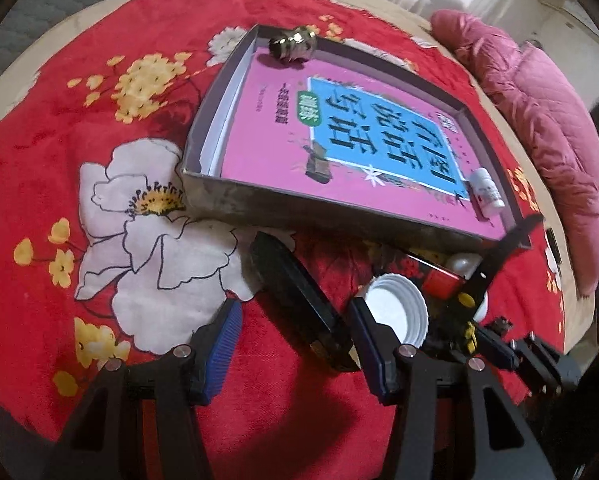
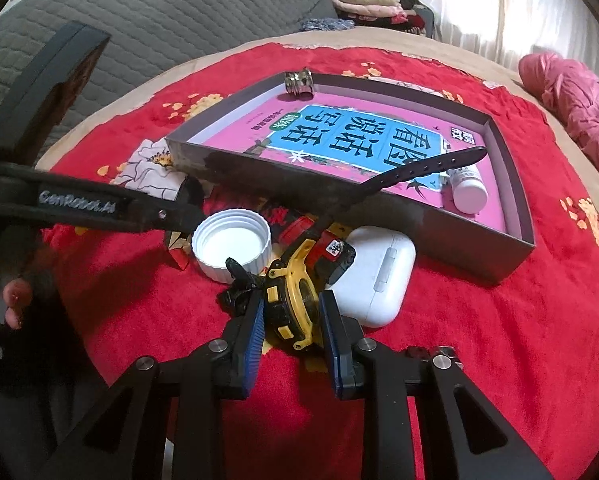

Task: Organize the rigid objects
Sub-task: 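Close the left tool around the black-and-gold tube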

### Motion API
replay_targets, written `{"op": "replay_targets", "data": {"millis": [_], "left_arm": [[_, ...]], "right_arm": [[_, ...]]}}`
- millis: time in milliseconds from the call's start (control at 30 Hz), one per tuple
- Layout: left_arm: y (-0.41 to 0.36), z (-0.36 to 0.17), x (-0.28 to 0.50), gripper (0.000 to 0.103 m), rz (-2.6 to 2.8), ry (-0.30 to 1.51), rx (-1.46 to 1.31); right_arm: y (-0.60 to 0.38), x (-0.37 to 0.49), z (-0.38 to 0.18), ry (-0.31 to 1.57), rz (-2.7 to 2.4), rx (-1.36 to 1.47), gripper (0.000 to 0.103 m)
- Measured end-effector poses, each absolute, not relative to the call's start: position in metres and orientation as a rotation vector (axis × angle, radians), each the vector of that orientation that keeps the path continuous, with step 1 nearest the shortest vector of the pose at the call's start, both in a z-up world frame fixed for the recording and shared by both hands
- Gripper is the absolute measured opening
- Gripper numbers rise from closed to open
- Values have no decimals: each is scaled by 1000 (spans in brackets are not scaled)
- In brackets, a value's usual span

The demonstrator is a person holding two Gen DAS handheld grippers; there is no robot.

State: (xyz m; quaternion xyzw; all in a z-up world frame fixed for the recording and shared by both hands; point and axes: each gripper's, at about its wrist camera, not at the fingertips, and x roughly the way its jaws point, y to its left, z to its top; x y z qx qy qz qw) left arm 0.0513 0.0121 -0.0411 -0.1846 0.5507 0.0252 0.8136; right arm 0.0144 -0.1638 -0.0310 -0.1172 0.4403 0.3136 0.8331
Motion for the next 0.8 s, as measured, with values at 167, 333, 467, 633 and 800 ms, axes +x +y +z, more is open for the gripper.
{"op": "replay_targets", "data": {"millis": [167,333,467,633,800], "left_arm": [[11,-49,63,54,95,1215,-433],[7,-55,72,54,129,1248,-442],[3,-58,77,51,148,1253,-419],[9,-59,75,39,135,1227,-431],[22,-59,66,32,85,1193,-459]], "right_arm": [[-161,12,-31,932,656,-267,27],[-160,12,-32,933,647,-270,27],[-161,13,-34,939,642,-269,27],[-160,12,-34,939,638,-273,27],[-161,11,-32,929,634,-264,27]]}}
